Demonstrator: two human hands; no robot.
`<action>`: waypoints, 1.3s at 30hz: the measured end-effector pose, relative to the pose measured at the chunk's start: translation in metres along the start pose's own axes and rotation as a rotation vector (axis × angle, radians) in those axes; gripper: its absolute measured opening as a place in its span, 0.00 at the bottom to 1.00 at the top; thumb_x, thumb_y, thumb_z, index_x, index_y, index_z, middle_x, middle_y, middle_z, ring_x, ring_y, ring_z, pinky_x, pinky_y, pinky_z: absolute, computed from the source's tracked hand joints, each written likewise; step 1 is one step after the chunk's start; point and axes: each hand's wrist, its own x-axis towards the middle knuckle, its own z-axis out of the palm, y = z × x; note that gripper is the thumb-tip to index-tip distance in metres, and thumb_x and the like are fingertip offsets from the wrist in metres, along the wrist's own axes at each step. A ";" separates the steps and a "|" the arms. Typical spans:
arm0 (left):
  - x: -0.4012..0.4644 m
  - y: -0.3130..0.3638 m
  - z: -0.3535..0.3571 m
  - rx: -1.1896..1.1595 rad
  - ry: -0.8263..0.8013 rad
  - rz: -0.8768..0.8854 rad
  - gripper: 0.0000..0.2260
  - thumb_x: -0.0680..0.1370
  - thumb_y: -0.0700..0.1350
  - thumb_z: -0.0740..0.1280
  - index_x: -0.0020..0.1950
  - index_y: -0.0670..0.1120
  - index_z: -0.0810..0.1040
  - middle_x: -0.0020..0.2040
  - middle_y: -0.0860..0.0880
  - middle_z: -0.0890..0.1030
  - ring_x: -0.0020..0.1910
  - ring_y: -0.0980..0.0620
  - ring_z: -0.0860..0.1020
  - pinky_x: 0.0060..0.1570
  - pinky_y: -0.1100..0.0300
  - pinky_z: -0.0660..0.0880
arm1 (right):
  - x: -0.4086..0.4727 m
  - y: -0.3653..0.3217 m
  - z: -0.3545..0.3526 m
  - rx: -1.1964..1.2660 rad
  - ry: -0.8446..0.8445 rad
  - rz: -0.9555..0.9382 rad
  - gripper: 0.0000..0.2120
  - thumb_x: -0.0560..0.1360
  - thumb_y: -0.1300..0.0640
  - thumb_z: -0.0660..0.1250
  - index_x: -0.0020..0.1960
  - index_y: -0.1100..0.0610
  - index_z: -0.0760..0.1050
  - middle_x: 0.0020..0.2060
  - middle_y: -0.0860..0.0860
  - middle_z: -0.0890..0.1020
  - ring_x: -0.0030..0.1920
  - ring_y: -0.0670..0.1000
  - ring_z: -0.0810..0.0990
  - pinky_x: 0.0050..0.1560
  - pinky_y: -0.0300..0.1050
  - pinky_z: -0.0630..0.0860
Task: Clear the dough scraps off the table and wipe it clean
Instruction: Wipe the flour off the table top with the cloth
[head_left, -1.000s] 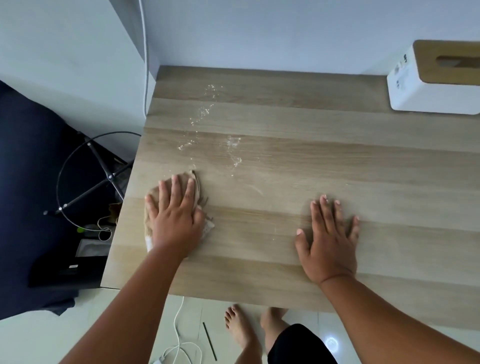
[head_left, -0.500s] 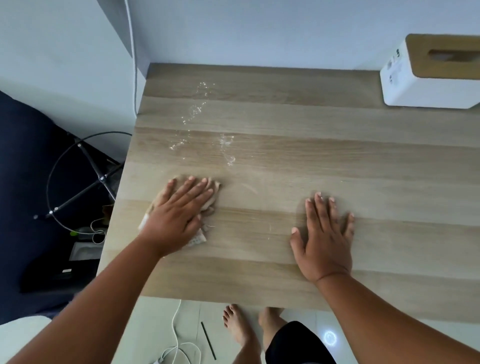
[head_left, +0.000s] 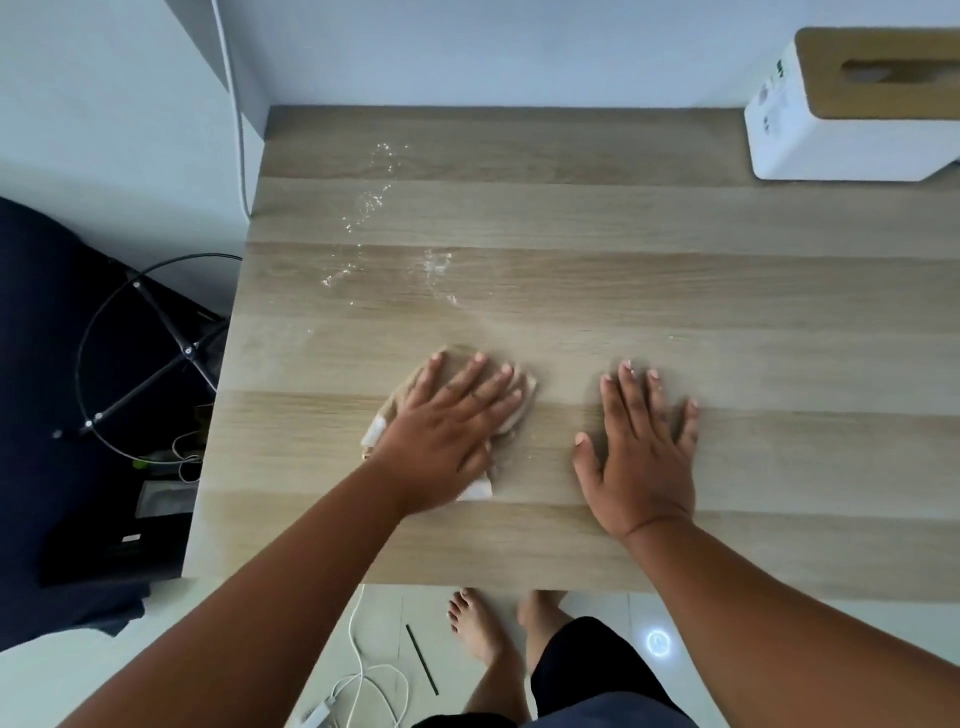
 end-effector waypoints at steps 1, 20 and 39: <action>-0.015 0.000 0.001 0.001 -0.014 0.064 0.30 0.83 0.53 0.55 0.85 0.53 0.53 0.85 0.52 0.52 0.84 0.46 0.46 0.79 0.33 0.49 | 0.000 0.000 -0.001 0.004 -0.005 0.000 0.36 0.78 0.39 0.54 0.83 0.52 0.55 0.84 0.49 0.52 0.84 0.55 0.47 0.79 0.71 0.46; -0.003 0.030 0.001 0.030 -0.061 0.126 0.31 0.82 0.54 0.57 0.85 0.53 0.51 0.85 0.51 0.50 0.84 0.45 0.45 0.78 0.33 0.49 | 0.000 0.000 -0.005 0.052 0.014 -0.009 0.33 0.79 0.44 0.54 0.82 0.53 0.60 0.83 0.49 0.55 0.84 0.55 0.49 0.78 0.72 0.48; 0.008 0.056 0.003 -0.023 -0.008 -0.122 0.32 0.82 0.54 0.57 0.85 0.54 0.51 0.85 0.50 0.50 0.84 0.43 0.45 0.77 0.31 0.51 | 0.022 0.004 -0.024 0.160 0.056 -0.009 0.25 0.76 0.48 0.61 0.72 0.52 0.76 0.76 0.53 0.72 0.74 0.60 0.69 0.74 0.65 0.61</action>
